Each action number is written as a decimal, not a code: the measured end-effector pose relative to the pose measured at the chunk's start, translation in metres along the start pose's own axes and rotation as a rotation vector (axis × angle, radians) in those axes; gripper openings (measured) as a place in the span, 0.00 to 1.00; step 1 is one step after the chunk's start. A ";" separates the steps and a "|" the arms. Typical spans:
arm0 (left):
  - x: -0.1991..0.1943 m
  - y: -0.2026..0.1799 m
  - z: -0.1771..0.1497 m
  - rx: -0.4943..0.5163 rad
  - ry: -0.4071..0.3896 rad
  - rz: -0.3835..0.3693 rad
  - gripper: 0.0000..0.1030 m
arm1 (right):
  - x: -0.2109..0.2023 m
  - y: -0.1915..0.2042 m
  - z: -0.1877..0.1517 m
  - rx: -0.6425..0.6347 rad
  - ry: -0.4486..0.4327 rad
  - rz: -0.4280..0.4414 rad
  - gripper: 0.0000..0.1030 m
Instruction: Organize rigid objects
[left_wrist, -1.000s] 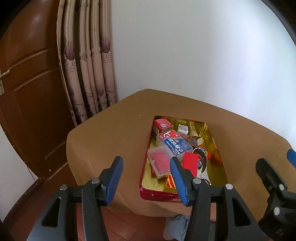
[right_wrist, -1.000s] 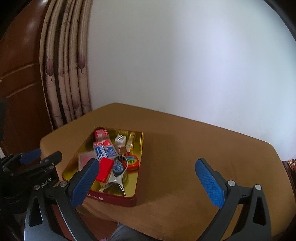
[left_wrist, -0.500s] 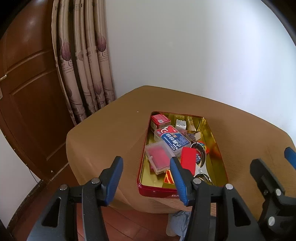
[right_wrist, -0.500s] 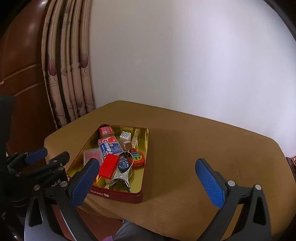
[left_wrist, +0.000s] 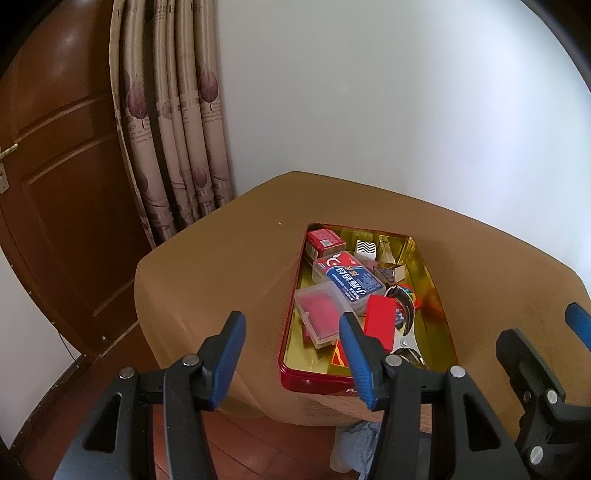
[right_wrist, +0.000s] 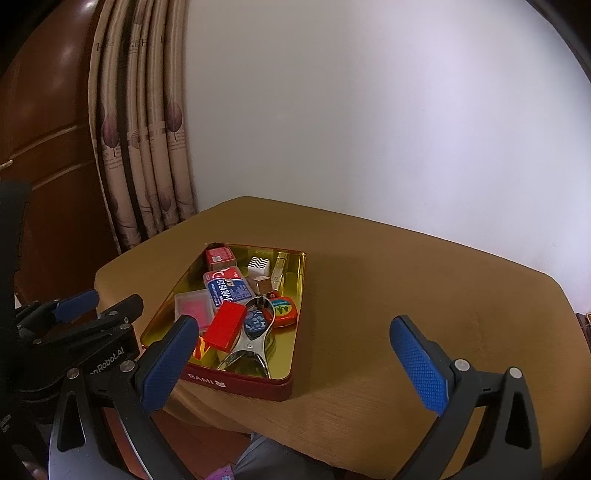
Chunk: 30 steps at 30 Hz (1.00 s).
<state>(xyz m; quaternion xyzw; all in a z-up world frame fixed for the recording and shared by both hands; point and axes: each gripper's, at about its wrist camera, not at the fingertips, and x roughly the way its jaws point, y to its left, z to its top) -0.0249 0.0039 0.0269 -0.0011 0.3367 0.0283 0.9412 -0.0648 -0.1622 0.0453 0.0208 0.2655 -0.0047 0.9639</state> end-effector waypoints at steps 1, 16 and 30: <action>0.000 0.000 0.000 0.000 0.000 0.001 0.52 | 0.000 -0.001 0.001 0.002 0.001 0.001 1.00; -0.007 0.003 0.001 0.002 -0.030 0.024 0.52 | 0.003 -0.003 0.000 -0.006 0.008 0.003 1.00; -0.035 0.017 0.008 -0.042 -0.097 -0.059 0.69 | 0.001 -0.005 0.004 0.000 -0.001 0.016 1.00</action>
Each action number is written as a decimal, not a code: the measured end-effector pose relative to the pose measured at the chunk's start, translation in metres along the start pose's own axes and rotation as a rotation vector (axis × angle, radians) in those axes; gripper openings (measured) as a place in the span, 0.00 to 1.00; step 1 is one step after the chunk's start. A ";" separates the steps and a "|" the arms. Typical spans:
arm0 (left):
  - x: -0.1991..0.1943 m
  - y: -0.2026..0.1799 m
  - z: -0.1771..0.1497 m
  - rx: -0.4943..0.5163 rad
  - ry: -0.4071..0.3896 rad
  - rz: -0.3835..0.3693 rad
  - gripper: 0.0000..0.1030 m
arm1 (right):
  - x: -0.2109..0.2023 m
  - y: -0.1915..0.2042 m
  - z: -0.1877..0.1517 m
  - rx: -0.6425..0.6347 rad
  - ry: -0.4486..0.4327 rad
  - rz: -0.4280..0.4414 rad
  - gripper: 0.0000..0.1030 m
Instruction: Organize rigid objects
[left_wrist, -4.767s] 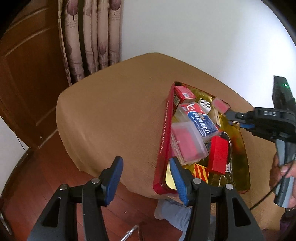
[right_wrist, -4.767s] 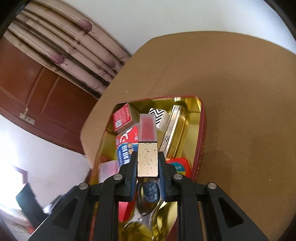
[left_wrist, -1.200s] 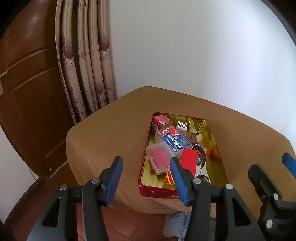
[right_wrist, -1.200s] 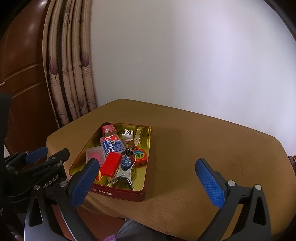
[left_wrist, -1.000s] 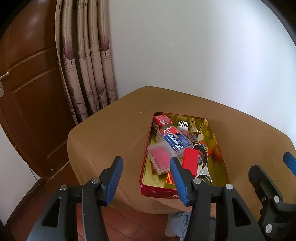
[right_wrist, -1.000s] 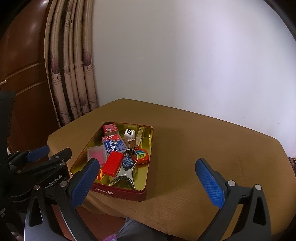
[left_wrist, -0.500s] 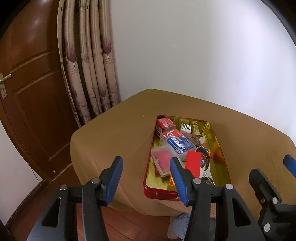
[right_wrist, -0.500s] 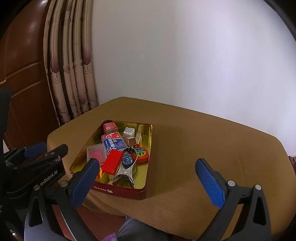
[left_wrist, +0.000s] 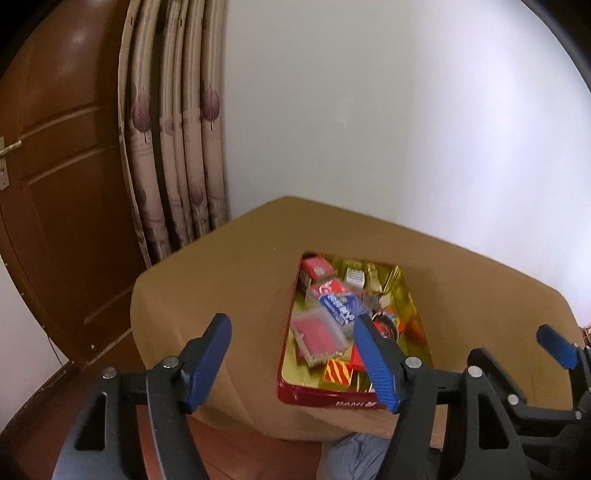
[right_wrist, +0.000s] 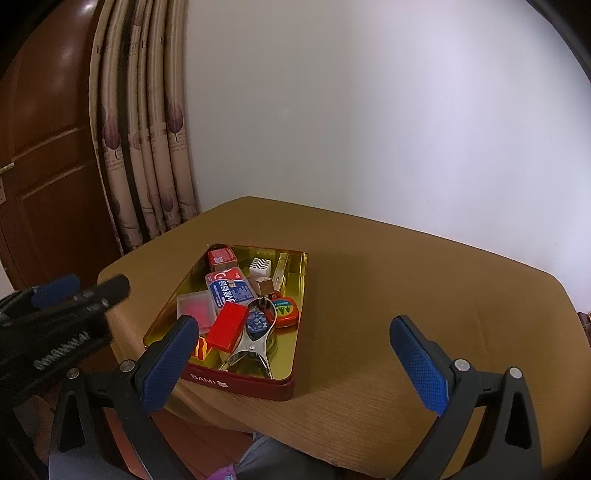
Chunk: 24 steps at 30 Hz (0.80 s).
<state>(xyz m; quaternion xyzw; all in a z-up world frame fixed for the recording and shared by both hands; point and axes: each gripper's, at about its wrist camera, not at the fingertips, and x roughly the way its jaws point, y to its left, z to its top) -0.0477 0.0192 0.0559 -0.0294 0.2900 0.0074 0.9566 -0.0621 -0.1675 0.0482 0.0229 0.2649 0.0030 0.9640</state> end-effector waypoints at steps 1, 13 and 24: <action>-0.003 0.000 0.001 0.001 -0.010 0.005 0.69 | -0.001 0.000 0.000 0.000 -0.001 0.001 1.00; -0.017 -0.015 0.003 0.075 -0.055 0.027 0.69 | -0.001 0.002 0.002 0.000 0.001 0.008 1.00; -0.010 -0.007 0.003 0.034 -0.015 0.013 0.69 | 0.001 0.003 0.000 -0.004 0.011 0.013 1.00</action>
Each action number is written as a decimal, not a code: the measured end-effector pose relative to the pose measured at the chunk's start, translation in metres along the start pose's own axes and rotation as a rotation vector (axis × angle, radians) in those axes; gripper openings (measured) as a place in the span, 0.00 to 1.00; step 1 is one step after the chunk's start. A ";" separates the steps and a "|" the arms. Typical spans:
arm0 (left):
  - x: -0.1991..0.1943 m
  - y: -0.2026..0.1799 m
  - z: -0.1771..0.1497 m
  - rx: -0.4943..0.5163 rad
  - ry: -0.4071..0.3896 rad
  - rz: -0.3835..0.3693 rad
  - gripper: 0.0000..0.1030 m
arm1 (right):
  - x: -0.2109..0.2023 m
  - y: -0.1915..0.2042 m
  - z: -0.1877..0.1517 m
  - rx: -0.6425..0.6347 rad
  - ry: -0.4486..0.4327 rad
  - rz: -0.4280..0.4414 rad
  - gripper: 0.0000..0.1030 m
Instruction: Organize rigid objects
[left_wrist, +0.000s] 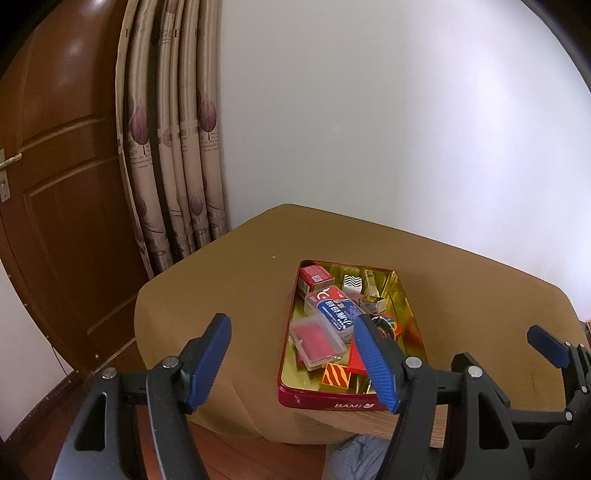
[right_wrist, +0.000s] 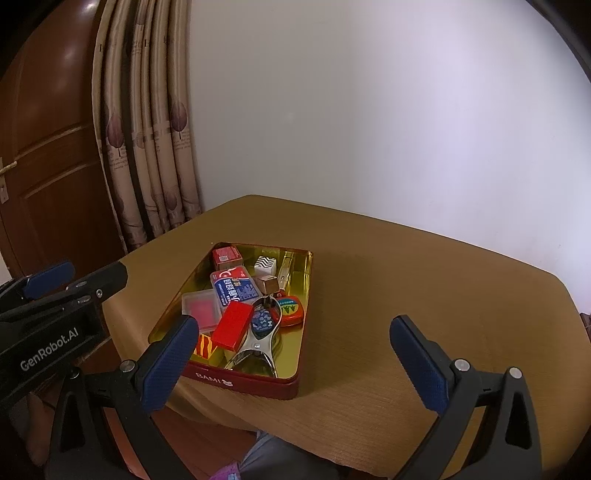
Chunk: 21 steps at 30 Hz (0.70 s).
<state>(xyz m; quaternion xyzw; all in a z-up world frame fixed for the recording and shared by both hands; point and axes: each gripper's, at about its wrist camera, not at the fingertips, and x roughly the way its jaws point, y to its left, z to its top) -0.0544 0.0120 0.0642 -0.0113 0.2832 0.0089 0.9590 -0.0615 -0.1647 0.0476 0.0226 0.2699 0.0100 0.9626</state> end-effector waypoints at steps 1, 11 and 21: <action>0.000 -0.001 0.000 0.004 0.001 0.003 0.69 | 0.000 0.000 0.000 -0.001 0.000 0.002 1.00; 0.008 -0.001 -0.001 0.004 0.019 0.003 0.69 | 0.000 0.002 -0.003 0.005 0.012 0.002 1.00; 0.016 0.006 -0.001 -0.030 0.062 -0.038 0.69 | 0.000 0.003 -0.004 -0.003 0.014 0.006 1.00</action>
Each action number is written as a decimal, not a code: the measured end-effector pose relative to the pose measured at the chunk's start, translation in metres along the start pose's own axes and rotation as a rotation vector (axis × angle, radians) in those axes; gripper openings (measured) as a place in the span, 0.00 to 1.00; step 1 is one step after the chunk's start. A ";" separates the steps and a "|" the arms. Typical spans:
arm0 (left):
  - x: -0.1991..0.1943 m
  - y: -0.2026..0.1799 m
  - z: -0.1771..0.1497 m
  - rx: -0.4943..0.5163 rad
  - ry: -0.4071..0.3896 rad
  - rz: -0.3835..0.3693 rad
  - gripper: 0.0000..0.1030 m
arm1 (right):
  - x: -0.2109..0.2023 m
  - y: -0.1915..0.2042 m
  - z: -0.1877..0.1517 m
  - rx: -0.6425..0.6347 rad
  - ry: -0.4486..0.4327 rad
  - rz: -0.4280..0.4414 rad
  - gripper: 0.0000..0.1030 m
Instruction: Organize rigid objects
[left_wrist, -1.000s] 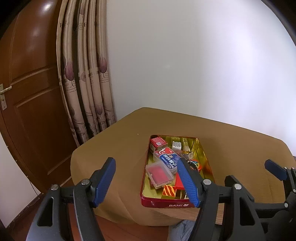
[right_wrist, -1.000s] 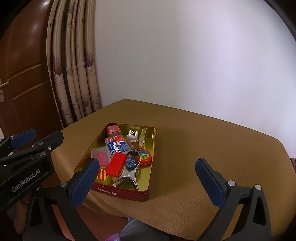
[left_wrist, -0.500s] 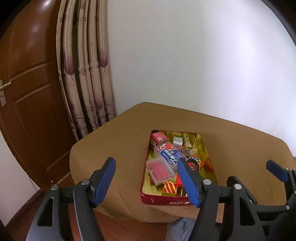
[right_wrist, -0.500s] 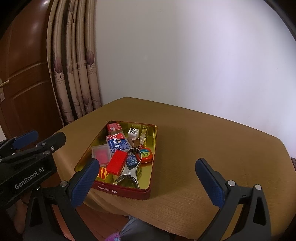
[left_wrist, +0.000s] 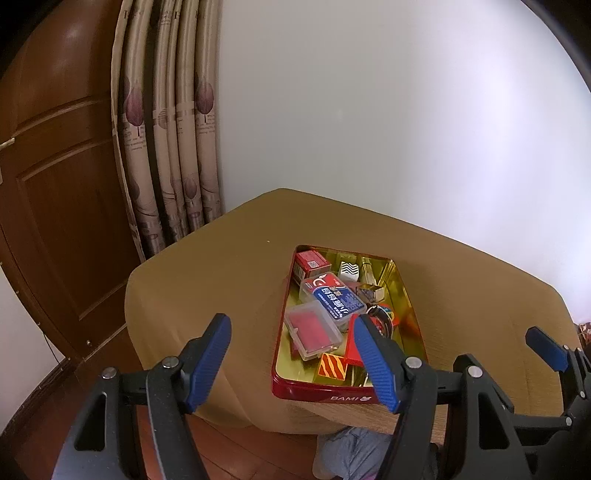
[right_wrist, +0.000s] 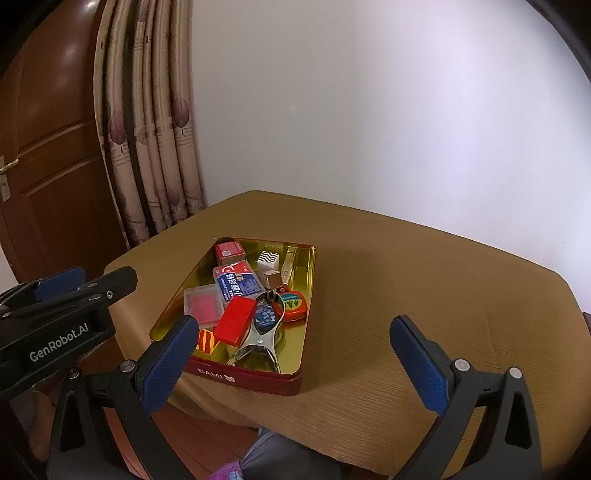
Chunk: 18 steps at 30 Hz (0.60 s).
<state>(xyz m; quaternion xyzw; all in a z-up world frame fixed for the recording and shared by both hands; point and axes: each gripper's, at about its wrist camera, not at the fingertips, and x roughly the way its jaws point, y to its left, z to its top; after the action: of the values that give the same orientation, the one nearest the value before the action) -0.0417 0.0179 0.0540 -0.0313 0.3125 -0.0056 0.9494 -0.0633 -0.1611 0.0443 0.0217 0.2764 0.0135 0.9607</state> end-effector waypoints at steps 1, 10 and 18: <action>0.000 -0.001 0.000 0.004 0.000 0.000 0.69 | 0.000 0.000 0.000 -0.001 0.002 0.001 1.00; -0.003 -0.009 -0.002 0.044 -0.017 0.010 0.82 | 0.001 0.001 -0.001 -0.002 0.005 0.002 1.00; -0.003 -0.007 -0.003 0.037 -0.026 0.028 0.82 | 0.001 0.002 -0.002 -0.008 0.007 0.004 1.00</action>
<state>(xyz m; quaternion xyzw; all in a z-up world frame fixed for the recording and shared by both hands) -0.0461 0.0113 0.0538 -0.0096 0.3006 0.0021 0.9537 -0.0634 -0.1588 0.0423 0.0182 0.2795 0.0168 0.9598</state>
